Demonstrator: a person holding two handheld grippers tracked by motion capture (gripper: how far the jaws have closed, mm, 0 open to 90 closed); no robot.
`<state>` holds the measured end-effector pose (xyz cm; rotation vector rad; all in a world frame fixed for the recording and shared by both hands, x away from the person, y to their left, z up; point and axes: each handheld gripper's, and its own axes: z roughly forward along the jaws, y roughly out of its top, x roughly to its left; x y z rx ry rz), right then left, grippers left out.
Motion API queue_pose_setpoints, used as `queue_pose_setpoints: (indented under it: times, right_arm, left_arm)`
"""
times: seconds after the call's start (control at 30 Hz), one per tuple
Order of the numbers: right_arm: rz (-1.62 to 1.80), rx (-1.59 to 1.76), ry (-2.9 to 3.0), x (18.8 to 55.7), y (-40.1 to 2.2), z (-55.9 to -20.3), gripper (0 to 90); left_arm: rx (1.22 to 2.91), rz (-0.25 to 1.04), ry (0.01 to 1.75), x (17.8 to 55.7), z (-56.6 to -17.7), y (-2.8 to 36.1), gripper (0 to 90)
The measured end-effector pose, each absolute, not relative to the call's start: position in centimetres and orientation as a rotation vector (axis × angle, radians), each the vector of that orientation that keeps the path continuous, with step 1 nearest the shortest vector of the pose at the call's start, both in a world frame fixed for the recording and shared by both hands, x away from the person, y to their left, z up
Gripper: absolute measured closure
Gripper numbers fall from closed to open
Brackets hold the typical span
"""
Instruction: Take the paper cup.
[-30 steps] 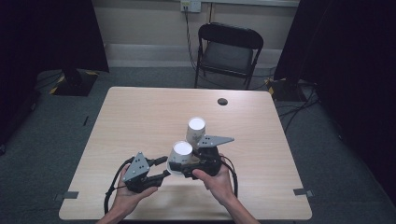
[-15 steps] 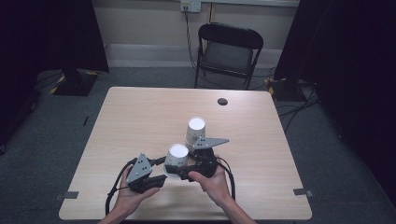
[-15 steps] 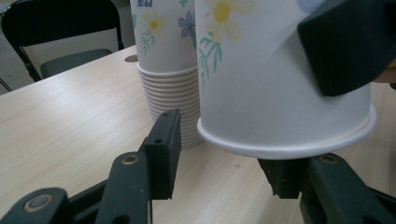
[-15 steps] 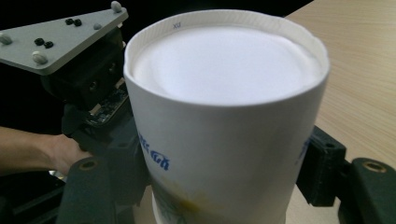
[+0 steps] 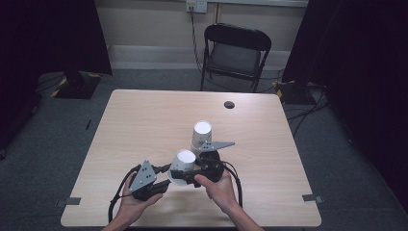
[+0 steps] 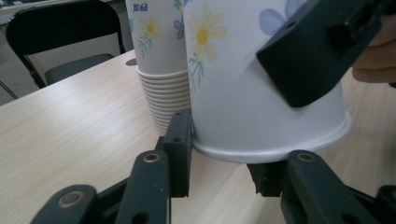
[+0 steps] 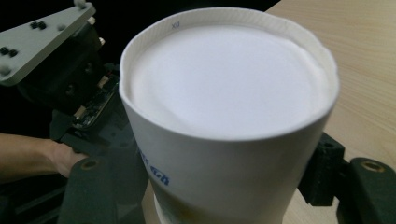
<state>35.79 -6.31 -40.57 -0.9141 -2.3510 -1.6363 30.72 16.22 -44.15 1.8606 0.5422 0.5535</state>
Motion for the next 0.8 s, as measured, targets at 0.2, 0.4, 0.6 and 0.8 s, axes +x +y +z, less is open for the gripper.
queue_pose_setpoints:
  times: [0.2,0.4,0.6,0.8]
  right_arm:
    - [-1.639,-0.943,-2.348,35.7,-6.4,-40.9,28.6]
    - [-1.642,-0.939,-2.351,35.7,-6.5,-40.9,21.9]
    - [-1.696,-0.915,-2.353,35.6,-6.9,-40.5,20.2]
    - [-1.756,-0.888,-2.38,35.3,-7.0,-39.9,31.6]
  left_arm:
    - [1.868,0.543,0.548,30.8,-44.2,16.2,70.4]
    - [1.867,0.527,0.576,31.1,-44.0,17.0,74.5]
    - [1.868,0.487,0.58,31.3,-44.1,17.2,75.7]
    - [1.879,0.471,0.557,31.0,-44.3,16.7,74.7]
